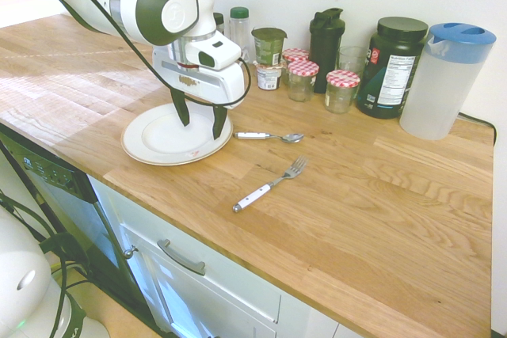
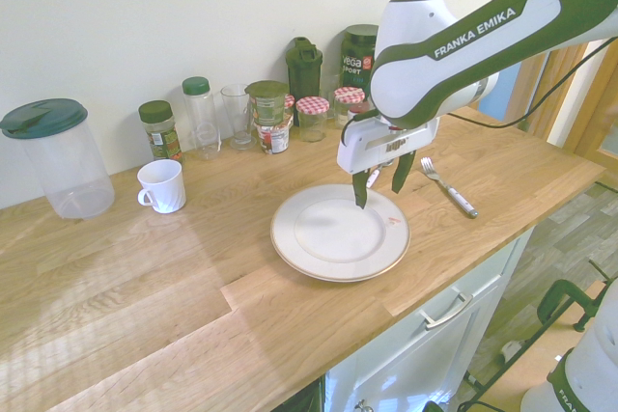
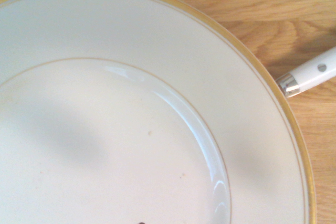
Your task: Put the fork into the plate
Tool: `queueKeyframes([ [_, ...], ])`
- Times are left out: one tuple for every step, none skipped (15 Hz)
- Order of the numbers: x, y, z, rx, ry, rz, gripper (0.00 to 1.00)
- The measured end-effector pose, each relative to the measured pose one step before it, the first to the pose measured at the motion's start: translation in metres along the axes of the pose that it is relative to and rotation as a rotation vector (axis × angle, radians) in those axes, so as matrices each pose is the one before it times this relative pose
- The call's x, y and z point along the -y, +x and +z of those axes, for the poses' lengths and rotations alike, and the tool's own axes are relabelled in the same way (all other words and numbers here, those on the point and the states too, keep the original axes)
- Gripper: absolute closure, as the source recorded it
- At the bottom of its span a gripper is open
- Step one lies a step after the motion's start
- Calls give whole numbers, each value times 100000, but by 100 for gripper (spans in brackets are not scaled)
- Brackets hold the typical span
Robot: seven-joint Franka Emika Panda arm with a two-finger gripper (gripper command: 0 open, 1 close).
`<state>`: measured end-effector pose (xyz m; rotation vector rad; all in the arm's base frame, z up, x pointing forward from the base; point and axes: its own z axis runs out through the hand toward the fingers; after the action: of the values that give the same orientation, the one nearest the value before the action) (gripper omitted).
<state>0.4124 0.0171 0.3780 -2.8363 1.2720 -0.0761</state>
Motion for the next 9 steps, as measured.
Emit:
queueKeyframes([
  [25, 21, 58, 107, -92, 5, 0],
  [50, 124, 104, 1, 54, 305, 0],
  [-91, 245, 6, -457, 504, 1116, 0],
  [-199, 320, -30, -577, 608, 1789, 0],
  [-407, 361, -13, -450, 776, 2270, 0],
  [-570, 370, -22, -685, 1111, 2190, 0],
  [-822, 202, 80, -566, 759, 2484, 0],
  [-1029, 53, 3, -530, 744, 2752, 0],
  [-1179, 4, 9, -567, 1096, 3702, 0],
])
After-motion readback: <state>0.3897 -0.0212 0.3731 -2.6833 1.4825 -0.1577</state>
